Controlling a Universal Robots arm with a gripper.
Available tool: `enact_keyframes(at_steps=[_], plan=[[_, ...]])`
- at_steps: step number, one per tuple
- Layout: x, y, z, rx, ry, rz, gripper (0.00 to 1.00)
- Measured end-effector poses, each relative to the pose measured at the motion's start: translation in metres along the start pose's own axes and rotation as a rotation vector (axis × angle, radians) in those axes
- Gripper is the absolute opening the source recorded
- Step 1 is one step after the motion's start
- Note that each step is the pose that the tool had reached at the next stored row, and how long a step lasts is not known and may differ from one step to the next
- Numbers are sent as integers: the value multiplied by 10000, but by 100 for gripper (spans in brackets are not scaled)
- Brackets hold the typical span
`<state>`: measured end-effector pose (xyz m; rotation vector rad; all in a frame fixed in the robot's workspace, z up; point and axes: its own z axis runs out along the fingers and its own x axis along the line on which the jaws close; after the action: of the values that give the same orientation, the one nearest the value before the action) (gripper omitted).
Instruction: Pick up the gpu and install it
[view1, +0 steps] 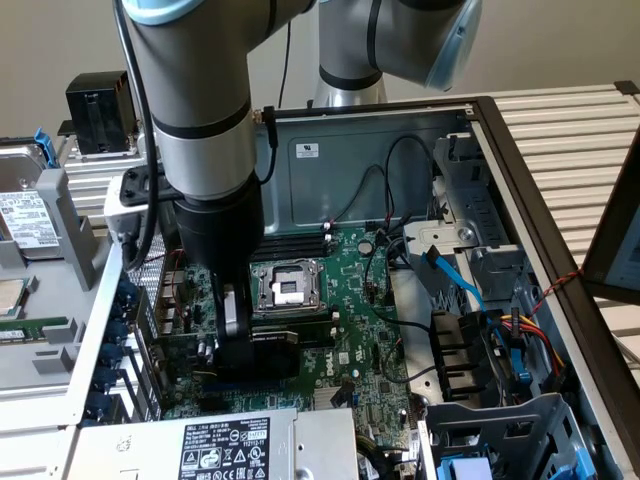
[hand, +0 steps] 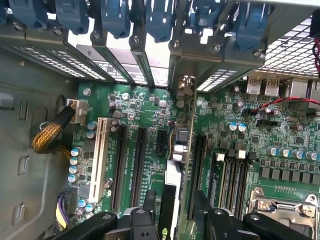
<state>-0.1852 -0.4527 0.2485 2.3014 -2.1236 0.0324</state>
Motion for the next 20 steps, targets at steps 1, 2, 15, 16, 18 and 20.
enact_keyframes(at_steps=[1, 2, 15, 16, 18, 20], plan=[[0, 0, -13, 1, 1, -1, 44], [1, 0, -28, 1, 5, -1, 44], [10, -1, -464, -14, 166, -1, 44], [11, -1, -488, -13, 170, -1, 44], [11, 1, -516, -9, 175, -2, 44], [10, 4, -525, 1, 177, 0, 44]])
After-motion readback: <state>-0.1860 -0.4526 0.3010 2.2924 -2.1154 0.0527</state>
